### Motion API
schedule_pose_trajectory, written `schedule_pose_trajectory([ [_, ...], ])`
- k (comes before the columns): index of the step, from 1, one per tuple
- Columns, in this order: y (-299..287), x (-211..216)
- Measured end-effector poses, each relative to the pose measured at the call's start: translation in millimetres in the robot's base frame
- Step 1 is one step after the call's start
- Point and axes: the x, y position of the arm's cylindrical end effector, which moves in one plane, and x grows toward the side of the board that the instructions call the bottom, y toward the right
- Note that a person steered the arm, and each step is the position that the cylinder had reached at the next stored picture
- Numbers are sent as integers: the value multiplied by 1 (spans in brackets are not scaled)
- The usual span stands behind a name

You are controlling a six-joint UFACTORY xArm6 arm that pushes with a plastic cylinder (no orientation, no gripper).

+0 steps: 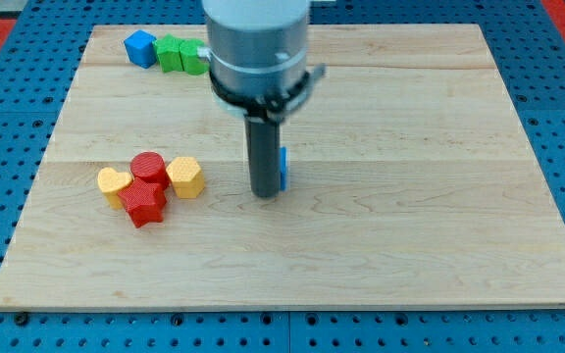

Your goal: Push the blue triangle into the bottom left of the blue cube

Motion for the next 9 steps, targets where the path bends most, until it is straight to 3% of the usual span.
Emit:
schedule_pose_trajectory([
  [1, 13, -34],
  [2, 78, -25],
  [3, 83, -54],
  [4, 2, -106],
  [5, -23, -106],
  [6, 57, -103],
  [7, 92, -74],
  [8, 31, -61],
  [9, -63, -81],
])
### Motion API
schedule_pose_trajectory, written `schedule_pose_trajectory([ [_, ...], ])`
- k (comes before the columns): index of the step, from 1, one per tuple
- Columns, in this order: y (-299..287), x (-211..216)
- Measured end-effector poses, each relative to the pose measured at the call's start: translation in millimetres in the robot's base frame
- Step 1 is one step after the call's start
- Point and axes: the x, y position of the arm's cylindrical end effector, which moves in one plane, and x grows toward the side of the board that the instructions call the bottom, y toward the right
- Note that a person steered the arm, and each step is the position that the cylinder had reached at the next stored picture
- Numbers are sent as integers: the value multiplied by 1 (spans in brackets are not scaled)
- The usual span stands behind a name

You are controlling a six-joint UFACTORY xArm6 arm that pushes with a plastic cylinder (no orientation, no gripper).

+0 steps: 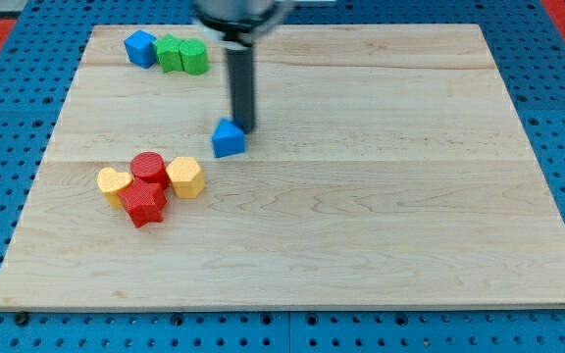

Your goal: Push the blue triangle into the bottom left of the blue cube

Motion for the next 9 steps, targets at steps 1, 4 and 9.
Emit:
schedule_pose_trajectory([
  [1, 32, 18],
  [4, -61, 17],
  [9, -157, -93],
])
